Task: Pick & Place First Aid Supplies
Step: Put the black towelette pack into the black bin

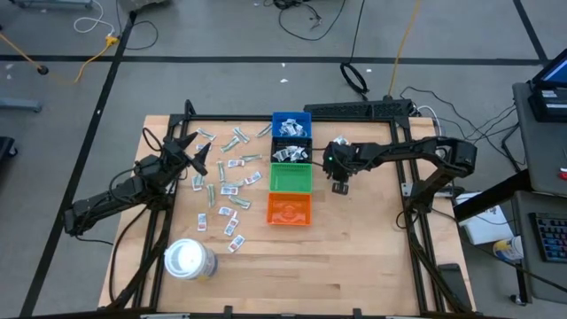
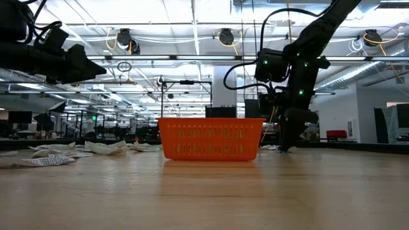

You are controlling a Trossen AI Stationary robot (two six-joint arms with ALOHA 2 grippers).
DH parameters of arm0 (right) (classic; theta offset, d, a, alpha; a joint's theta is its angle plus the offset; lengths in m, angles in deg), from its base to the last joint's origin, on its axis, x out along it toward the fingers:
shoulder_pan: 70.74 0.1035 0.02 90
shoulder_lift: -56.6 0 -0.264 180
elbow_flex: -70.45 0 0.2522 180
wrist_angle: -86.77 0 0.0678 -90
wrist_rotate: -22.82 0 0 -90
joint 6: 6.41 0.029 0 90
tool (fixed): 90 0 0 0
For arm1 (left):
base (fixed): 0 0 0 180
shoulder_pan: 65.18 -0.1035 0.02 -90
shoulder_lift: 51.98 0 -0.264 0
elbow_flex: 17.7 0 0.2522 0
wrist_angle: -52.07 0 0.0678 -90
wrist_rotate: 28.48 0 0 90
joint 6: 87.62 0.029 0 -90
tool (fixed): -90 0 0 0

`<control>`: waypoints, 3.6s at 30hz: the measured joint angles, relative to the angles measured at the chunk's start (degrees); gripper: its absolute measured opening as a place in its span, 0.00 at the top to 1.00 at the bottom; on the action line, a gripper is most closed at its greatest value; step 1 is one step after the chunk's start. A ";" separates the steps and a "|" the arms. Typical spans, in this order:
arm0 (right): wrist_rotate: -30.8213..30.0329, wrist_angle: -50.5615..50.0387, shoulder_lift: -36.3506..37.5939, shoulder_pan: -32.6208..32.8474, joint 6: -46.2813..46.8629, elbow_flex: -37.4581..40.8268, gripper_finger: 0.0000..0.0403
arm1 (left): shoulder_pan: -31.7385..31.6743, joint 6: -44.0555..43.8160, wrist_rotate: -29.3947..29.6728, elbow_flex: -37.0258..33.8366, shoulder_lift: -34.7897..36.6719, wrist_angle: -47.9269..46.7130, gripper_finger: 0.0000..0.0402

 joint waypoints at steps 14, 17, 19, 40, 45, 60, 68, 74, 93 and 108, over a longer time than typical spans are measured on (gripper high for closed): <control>-1.03 -23.22 0.74 -0.04 1.31 -10.98 0.99 | 0.00 -0.02 -0.02 -0.02 -0.02 0.02 0.24; -0.90 -30.00 0.72 -0.05 1.33 -15.15 0.97 | -0.02 0.00 0.00 0.00 0.00 0.02 0.24; -0.91 -33.84 0.74 -0.11 1.31 -17.94 0.96 | -0.02 -0.02 0.00 0.00 0.00 0.02 0.24; -0.98 -38.50 -21.05 -0.43 -4.15 -51.91 0.96 | 0.00 -0.02 -0.02 0.00 -0.01 0.02 0.24; -0.93 -38.30 -27.99 -1.42 -5.57 -62.04 0.96 | 0.00 0.00 -0.02 0.00 0.00 0.02 0.24; 2.19 -35.74 -36.73 -2.10 -4.73 -69.92 0.96 | -0.02 -0.01 -0.02 0.00 0.00 0.01 0.24; 2.20 -33.87 -37.67 -1.92 -4.91 -69.87 0.96 | 0.00 -0.01 -0.02 -0.01 -0.02 0.01 0.24; 3.60 -34.14 -37.62 -1.98 -2.79 -69.90 0.83 | -0.02 0.00 -0.02 0.00 -0.02 0.02 0.24; -1.15 -40.07 -34.75 -3.30 30.67 -69.92 0.54 | -0.02 0.00 -0.04 0.00 0.00 0.02 0.24; -1.03 -50.53 -33.14 -10.78 28.87 -69.85 0.54 | 0.00 -0.02 -0.04 0.00 -0.02 0.02 0.24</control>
